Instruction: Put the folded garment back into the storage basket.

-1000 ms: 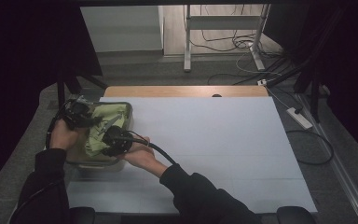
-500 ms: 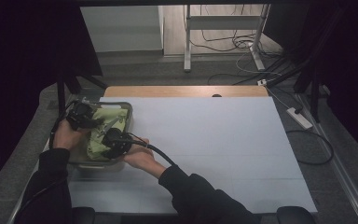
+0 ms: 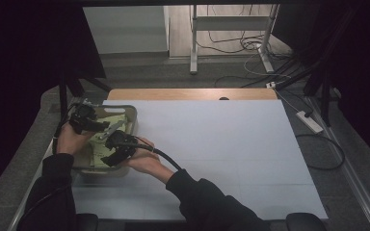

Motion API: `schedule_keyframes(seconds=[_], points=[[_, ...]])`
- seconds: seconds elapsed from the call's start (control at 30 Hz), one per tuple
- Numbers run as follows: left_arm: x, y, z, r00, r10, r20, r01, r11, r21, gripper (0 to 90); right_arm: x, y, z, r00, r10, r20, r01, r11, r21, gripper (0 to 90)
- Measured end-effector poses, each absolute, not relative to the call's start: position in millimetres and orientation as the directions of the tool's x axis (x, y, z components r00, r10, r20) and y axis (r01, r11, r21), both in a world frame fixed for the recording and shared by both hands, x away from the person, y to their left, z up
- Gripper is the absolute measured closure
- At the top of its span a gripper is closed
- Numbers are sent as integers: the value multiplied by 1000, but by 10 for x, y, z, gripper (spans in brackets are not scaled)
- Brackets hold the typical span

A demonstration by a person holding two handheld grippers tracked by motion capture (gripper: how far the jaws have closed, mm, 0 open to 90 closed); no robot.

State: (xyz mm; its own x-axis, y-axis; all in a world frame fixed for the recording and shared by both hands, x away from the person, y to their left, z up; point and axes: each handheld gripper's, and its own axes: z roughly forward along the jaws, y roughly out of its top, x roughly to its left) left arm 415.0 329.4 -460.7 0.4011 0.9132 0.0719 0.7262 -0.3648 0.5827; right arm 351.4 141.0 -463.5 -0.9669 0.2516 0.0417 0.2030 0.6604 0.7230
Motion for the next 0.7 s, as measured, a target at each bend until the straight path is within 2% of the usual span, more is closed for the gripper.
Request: schedule_keyframes(seconds=[0.33,0.7], points=[[4109,3193,-4527,383,922,54,704,-329,630,199,3529,1302,-4559,-966,251,57,208,632,747,283],[4041,3119,-4518,369,929,15,684,-283,673,85,3610,1131,-4497,-961,263,81,234,626,744,242]])
